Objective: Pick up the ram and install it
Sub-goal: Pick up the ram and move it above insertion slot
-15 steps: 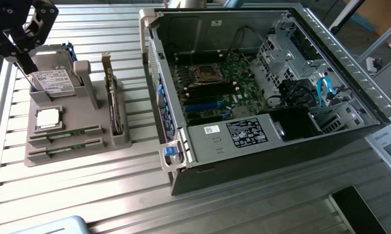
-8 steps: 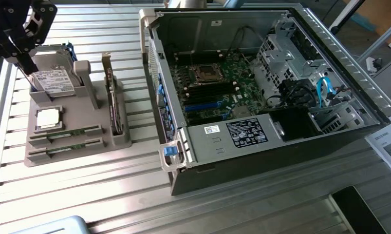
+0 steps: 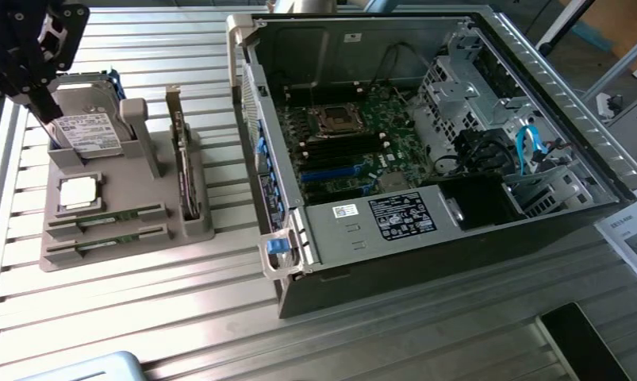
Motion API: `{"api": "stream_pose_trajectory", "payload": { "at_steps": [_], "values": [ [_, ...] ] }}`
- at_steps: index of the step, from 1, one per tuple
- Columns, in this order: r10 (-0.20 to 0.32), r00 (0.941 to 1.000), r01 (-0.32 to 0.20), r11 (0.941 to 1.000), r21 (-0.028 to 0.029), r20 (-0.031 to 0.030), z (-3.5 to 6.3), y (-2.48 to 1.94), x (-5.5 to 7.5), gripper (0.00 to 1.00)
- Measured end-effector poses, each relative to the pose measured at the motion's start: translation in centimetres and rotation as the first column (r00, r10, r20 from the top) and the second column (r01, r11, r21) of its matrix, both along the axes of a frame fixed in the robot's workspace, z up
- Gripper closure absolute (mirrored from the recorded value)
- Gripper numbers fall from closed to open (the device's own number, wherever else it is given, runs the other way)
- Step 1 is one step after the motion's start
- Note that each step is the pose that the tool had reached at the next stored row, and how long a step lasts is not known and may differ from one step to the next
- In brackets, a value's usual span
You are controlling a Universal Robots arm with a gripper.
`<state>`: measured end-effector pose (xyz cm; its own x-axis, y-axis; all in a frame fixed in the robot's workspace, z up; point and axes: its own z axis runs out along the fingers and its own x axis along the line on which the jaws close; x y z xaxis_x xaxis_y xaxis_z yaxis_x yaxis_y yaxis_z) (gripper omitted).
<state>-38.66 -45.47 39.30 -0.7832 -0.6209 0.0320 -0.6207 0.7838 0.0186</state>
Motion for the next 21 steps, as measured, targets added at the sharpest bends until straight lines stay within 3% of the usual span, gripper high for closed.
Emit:
{"api": "stream_pose_trajectory", "payload": {
  "at_steps": [5,8,13,18,21],
  "values": [
    [0.065,0.9979,-0.065,0.9979,0.0000,0.0000,0.00,-0.04,0.00,0.89],
    [0.125,0.9922,-0.125,0.9922,0.0000,0.0000,0.00,-0.07,0.00,0.89],
    [0.178,0.9840,-0.178,0.9840,-0.0001,-0.0001,0.00,-0.09,0.00,0.89],
    [0.249,0.9684,-0.249,0.9684,0.0000,0.0000,0.00,-0.10,0.00,0.89],
    [0.320,0.9476,-0.320,0.9476,0.0000,0.0000,0.00,-0.10,0.00,0.89]
  ]
}}
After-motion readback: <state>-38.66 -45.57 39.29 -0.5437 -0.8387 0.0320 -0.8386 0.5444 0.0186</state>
